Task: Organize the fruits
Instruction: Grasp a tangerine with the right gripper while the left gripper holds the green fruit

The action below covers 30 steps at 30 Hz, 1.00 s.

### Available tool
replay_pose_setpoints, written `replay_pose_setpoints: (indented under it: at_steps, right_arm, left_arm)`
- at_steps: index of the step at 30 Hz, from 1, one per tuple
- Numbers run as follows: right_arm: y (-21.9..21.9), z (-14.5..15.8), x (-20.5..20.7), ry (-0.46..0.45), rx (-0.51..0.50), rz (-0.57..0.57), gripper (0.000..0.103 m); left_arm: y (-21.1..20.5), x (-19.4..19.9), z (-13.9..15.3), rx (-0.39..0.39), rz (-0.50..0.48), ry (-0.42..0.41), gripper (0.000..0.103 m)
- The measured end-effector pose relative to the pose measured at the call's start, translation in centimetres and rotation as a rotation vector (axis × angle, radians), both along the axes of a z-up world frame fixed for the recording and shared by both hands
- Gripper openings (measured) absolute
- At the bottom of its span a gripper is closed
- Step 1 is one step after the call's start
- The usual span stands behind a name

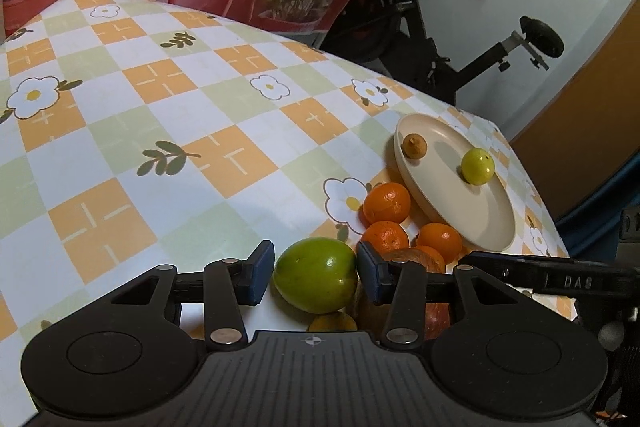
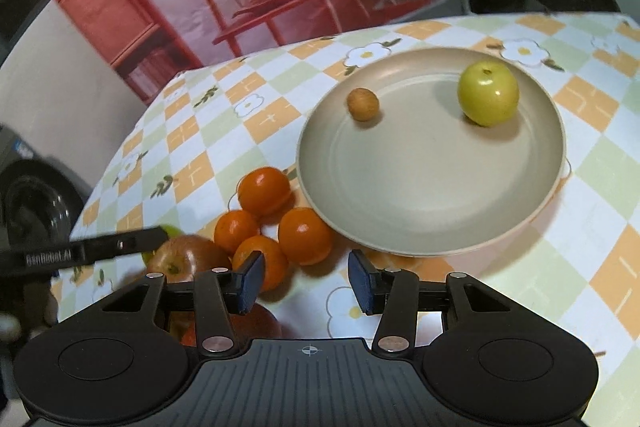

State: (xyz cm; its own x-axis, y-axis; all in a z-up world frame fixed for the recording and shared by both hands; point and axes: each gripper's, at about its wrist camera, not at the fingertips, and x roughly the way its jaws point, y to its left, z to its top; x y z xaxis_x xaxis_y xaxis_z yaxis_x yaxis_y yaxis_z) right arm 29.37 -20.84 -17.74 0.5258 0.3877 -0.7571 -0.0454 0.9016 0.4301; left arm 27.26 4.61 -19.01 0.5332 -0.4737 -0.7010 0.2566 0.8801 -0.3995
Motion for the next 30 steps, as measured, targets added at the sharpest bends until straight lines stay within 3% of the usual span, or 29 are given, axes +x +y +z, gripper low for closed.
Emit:
replay_pose_setpoints:
  at_steps: [10, 30]
  right_arm:
    - [-2.2, -1.4, 2.0, 0.185, 0.219, -0.271, 0.043]
    - [1.5, -1.7, 4.4, 0.263, 0.089, -0.382, 0.034]
  left_arm:
    - [1.0, -0.3, -0.4, -0.045, 0.011, -0.009, 0.048]
    - [1.3, -0.9, -0.3, -0.025, 0.018, -0.042, 0.051]
